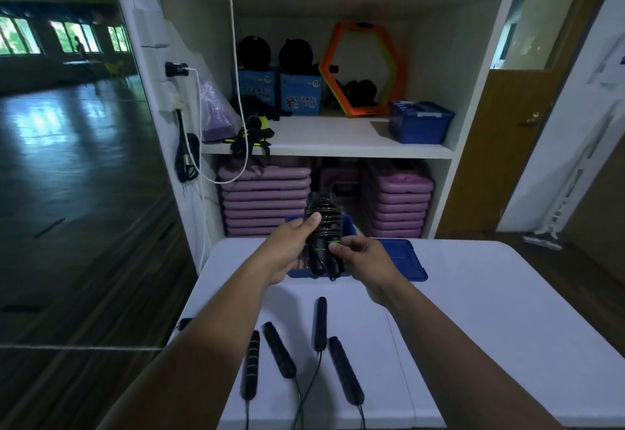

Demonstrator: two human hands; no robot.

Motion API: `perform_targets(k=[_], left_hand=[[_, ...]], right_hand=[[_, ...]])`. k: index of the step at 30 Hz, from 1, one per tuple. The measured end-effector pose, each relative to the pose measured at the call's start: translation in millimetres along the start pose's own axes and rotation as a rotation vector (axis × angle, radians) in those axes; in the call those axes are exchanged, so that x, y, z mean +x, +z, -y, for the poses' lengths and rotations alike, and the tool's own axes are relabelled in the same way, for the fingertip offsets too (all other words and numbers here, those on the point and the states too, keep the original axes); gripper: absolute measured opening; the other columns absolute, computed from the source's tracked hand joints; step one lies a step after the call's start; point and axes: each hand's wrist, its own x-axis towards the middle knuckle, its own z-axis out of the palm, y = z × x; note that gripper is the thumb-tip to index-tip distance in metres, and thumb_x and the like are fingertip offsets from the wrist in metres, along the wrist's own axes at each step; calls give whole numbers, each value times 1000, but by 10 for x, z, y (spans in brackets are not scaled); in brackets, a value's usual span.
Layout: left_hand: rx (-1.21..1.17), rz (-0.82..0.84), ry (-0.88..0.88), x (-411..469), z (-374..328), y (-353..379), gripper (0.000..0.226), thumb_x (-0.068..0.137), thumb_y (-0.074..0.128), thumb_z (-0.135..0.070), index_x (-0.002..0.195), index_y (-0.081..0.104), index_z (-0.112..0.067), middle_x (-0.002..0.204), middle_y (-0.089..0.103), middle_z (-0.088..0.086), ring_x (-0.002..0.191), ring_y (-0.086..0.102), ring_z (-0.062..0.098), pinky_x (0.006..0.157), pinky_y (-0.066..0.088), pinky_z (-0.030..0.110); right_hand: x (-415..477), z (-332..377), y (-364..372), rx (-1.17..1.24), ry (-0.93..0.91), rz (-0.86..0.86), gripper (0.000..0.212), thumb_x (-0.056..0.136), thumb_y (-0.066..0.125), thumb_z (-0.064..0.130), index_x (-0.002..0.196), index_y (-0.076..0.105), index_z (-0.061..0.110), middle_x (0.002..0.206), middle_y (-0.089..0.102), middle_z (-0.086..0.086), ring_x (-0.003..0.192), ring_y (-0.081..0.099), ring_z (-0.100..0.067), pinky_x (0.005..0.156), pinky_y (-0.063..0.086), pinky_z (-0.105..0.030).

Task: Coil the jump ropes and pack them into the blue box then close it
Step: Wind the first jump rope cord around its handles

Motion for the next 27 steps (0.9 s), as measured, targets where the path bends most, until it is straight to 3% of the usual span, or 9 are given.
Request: perform_targets(k=[5, 9, 13, 16, 20, 23, 25, 27], left_hand=[[16, 28, -10, 405, 183, 65, 35, 92, 70, -23, 124, 57, -16, 104, 76, 11, 93, 75, 25, 73, 60, 36], [39, -68, 48, 897, 336, 236, 33, 92, 70, -16, 124, 59, -13, 105, 76, 13, 98, 73, 31, 91, 58, 49], [89, -102, 53, 1428, 445, 400, 32, 93, 67, -11, 124, 58, -10, 105, 75, 12, 97, 74, 25, 87, 59, 40], [87, -128, 40, 1827, 558, 481, 34, 93, 66, -6, 126, 57, -4, 107, 74, 15, 96, 73, 25, 91, 58, 41], [81, -210, -37, 2291, 712, 511, 30, 92, 68, -8, 121, 60, -1, 99, 74, 15, 82, 72, 19, 78, 60, 33], [101, -234, -128, 2626, 809, 442, 28, 92, 69, -12, 117, 64, -3, 93, 72, 14, 75, 69, 19, 67, 58, 30], [107, -264, -183, 2833, 877, 362, 22, 92, 69, -13, 112, 66, -4, 92, 73, 12, 75, 69, 19, 67, 59, 29], [117, -296, -236, 3034, 965, 282, 11, 93, 68, -12, 102, 68, -7, 91, 73, 11, 78, 70, 21, 70, 61, 33]], right_hand=[[314, -148, -274, -21, 37, -19, 17, 93, 65, 12, 97, 70, -4, 79, 70, -12, 59, 66, -13, 48, 47, -13], [724, -282, -531, 0, 88, -14, 17, 94, 63, 12, 85, 67, -1, 69, 66, -10, 55, 61, -14, 50, 48, -19], [1232, -478, -841, 3, 134, -20, 20, 92, 67, 17, 79, 67, 1, 74, 65, -15, 73, 59, -28, 71, 53, -40], [1608, -627, -1046, 11, 181, -16, 20, 91, 68, 16, 77, 68, 2, 73, 65, -15, 72, 60, -27, 72, 53, -41], [2078, -784, -1255, -53, 242, 49, 25, 89, 70, 24, 69, 70, 9, 74, 70, -11, 74, 64, -25, 81, 56, -45], [2383, -926, -1398, -213, 233, 37, 38, 91, 66, 33, 58, 62, 15, 61, 61, -2, 62, 54, -18, 64, 50, -35], [2531, -1047, -1510, -349, 205, -19, 33, 92, 64, 31, 65, 63, 11, 63, 62, 0, 64, 54, -16, 59, 41, -25], [2620, -1174, -1610, -470, 218, -49, 23, 92, 65, 27, 81, 68, 7, 77, 68, -3, 75, 60, -16, 64, 40, -24]])
